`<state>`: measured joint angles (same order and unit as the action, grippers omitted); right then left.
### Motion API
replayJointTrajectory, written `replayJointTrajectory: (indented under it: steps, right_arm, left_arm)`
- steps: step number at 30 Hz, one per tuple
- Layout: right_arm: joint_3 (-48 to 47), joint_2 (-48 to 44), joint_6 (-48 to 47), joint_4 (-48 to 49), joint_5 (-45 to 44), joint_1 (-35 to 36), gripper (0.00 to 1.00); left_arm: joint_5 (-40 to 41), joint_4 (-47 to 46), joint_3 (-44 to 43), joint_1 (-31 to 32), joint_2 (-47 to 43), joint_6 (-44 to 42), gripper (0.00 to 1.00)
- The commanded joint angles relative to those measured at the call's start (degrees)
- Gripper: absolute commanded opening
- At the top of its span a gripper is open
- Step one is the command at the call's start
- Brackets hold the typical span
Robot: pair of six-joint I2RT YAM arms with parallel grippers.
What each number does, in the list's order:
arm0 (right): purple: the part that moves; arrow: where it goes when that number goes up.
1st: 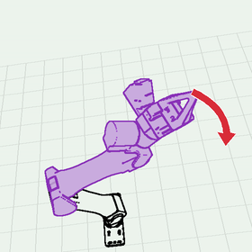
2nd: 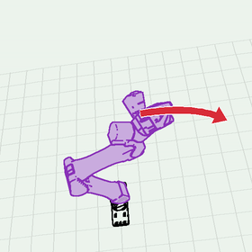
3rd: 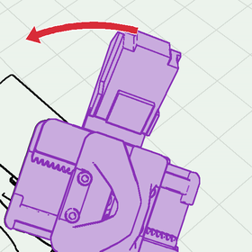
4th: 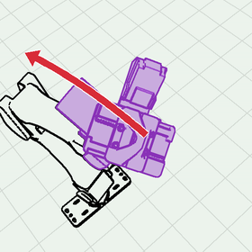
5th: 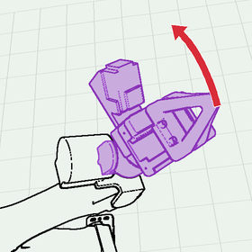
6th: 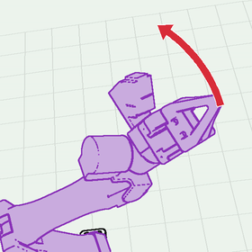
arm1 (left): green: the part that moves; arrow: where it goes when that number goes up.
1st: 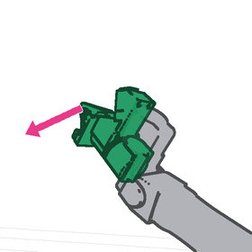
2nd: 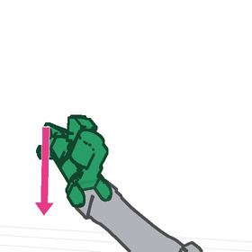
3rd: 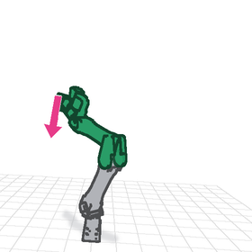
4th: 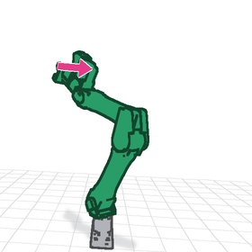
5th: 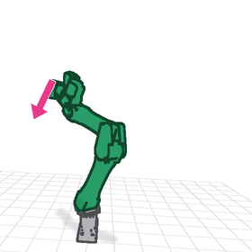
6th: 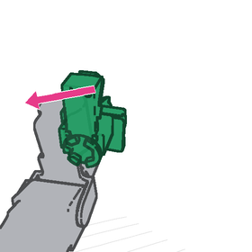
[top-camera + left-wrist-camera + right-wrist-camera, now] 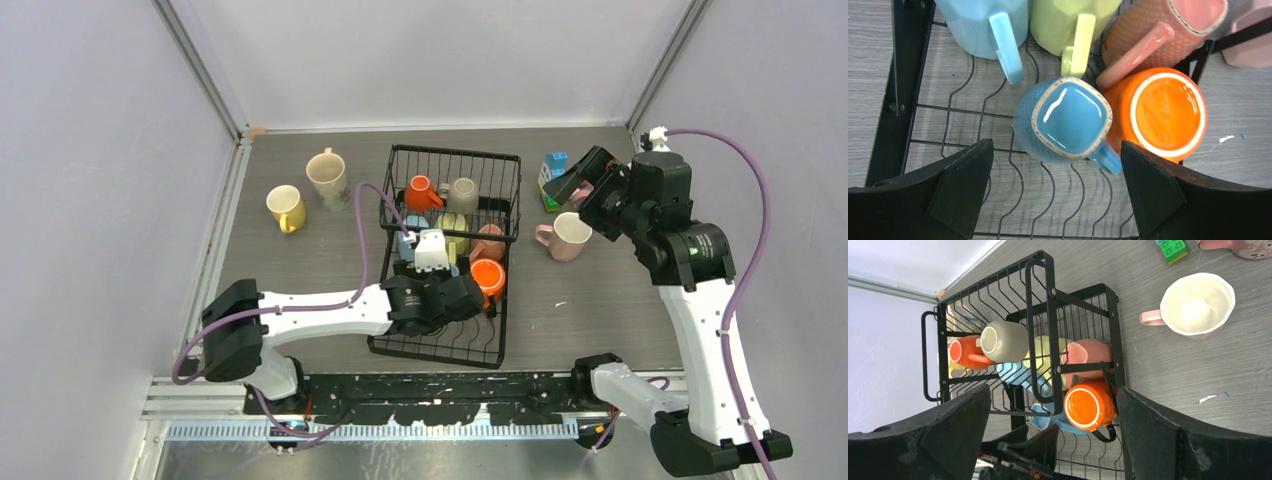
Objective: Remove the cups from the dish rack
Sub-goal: Unload the cup from the dish rack.
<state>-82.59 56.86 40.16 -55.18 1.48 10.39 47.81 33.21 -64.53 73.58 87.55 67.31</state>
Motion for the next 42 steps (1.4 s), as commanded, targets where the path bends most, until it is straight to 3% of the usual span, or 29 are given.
replayJointTrajectory:
  steps: [1, 10, 18, 22, 28, 35, 42]
  right_arm:
    - [0.3, -2.6, -1.6, -1.4, 0.8, 0.3, 1.00]
    - [3.9, -6.2, -3.7, -6.5, 2.2, 0.3, 1.00]
    - [5.4, -6.7, -4.3, -6.4, 1.8, 0.3, 1.00]
    - [5.7, -6.3, -4.3, -5.8, 1.8, 0.3, 1.00]
    - [6.6, -6.2, -4.5, -4.9, 1.7, 0.3, 1.00]
    - [7.1, -6.2, -4.9, -4.5, 1.5, 0.3, 1.00]
    - [7.7, -6.2, -4.8, -3.9, 1.8, 0.3, 1.00]
  left_arm:
    - [4.5, -1.6, -2.3, -1.7, 1.1, 1.3, 1.00]
    - [1.1, -2.0, 0.4, -3.9, 0.9, -0.2, 1.00]
    - [-3.0, 1.7, 0.6, -4.0, -1.4, -7.0, 0.99]
    - [-5.6, 4.4, -0.3, -4.1, -1.0, -8.5, 0.95]
    - [-12.9, -2.1, 1.4, -6.5, 0.0, -14.2, 0.86]
    - [-13.1, -1.6, -2.7, -7.7, 4.3, -17.9, 0.97]
    - [-11.9, -0.3, -5.5, -7.7, 8.2, -18.0, 0.94]
